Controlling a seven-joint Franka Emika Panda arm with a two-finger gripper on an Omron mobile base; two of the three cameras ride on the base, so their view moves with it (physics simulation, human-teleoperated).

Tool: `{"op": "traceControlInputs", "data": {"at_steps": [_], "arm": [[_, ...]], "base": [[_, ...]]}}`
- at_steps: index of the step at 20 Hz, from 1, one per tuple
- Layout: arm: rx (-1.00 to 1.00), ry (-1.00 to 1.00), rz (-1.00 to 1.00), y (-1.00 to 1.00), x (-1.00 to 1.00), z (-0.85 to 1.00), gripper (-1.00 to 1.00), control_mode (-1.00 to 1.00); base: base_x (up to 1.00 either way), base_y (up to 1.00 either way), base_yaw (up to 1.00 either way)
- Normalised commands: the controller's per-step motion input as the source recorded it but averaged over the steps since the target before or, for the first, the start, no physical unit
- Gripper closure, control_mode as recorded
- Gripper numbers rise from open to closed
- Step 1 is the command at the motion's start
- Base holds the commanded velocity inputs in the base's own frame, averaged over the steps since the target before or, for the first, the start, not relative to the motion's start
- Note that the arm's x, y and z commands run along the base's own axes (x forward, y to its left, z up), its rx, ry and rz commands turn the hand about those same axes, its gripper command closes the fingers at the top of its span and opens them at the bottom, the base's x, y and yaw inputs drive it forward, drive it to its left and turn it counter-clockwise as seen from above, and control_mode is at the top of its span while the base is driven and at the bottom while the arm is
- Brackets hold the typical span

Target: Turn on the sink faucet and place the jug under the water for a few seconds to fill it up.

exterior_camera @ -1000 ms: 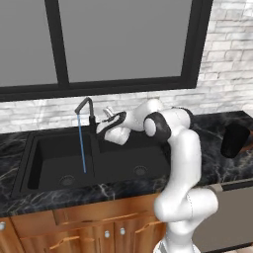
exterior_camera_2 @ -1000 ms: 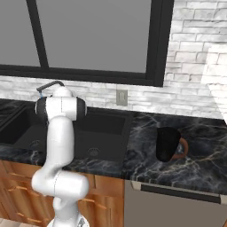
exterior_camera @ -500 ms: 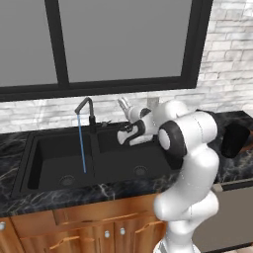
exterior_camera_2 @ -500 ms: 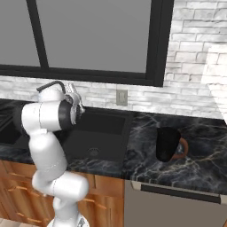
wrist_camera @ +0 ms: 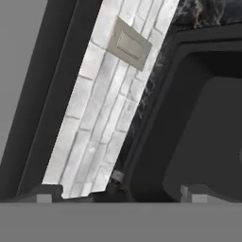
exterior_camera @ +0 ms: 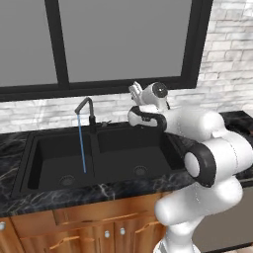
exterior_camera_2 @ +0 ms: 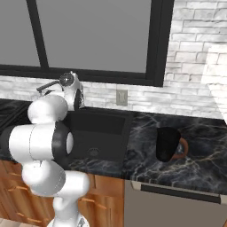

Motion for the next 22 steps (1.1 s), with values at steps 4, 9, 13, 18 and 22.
{"op": "traceControlInputs", "data": {"at_steps": [4,9,13,18,22], "arm": [[0.00,0.20,0.00,-0.64,-0.94,0.18,-1.00,-1.00],[0.00,0.00,0.00,-0.74,-1.00,0.01,-1.00,-1.00],[0.00,-0.07,0.00,-0.78,-1.00,0.15,-1.00,-1.00],[-0.13,-0.10,0.00,-0.85,-0.93,0.09,-1.00,-1.00],[-0.23,-0.04,0.04,-0.56,-0.13,-0.34,-1.00,-1.00]], "base": [[0.00,0.00,0.00],[0.00,0.00,0.00],[0.00,0.00,0.00],[0.00,0.00,0.00],[0.00,0.00,0.00]]}}
